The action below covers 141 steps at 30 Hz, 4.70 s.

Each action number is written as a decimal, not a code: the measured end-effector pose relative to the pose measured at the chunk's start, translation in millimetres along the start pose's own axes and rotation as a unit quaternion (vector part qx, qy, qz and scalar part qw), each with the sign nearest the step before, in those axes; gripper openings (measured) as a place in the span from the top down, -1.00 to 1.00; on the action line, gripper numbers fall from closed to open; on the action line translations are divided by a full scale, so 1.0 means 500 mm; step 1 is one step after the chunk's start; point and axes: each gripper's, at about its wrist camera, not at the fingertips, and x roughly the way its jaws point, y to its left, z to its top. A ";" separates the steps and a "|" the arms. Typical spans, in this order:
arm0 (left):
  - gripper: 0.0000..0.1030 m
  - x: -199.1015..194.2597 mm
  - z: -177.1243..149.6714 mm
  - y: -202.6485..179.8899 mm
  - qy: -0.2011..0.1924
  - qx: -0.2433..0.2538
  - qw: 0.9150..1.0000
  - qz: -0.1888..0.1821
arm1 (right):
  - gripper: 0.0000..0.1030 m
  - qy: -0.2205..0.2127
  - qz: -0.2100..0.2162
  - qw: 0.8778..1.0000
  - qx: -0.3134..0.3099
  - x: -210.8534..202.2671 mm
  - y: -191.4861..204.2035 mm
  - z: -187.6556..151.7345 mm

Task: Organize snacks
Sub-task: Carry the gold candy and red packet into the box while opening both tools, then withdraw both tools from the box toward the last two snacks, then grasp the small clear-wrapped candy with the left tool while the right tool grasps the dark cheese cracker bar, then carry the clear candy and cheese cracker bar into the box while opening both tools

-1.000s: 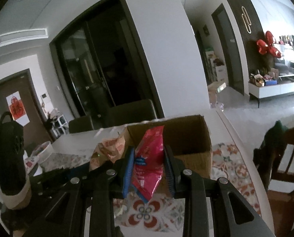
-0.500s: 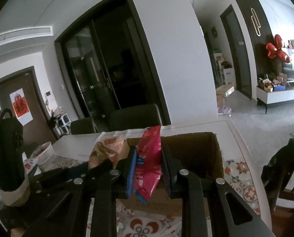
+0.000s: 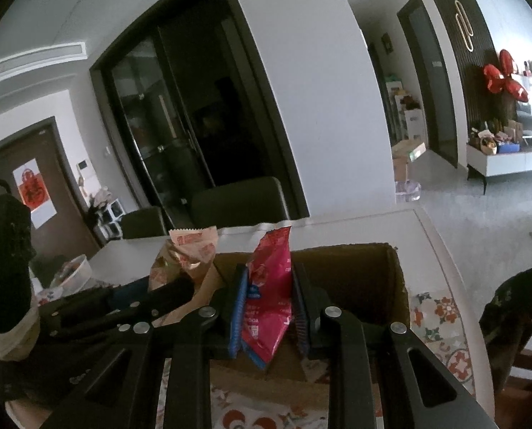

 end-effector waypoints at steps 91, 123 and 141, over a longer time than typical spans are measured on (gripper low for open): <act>-0.12 0.024 -0.396 0.101 0.145 0.089 0.985 -0.014 | -0.20 0.244 -0.034 0.963 -0.110 0.014 0.226 -0.468; 0.65 -0.068 -0.387 0.095 0.102 0.084 0.991 0.019 | 0.32 0.178 -0.065 0.980 -0.057 -0.023 0.181 -0.434; 0.65 -0.176 -0.322 0.053 0.026 0.069 0.997 0.003 | 0.32 0.081 -0.069 0.993 -0.042 -0.116 0.172 -0.324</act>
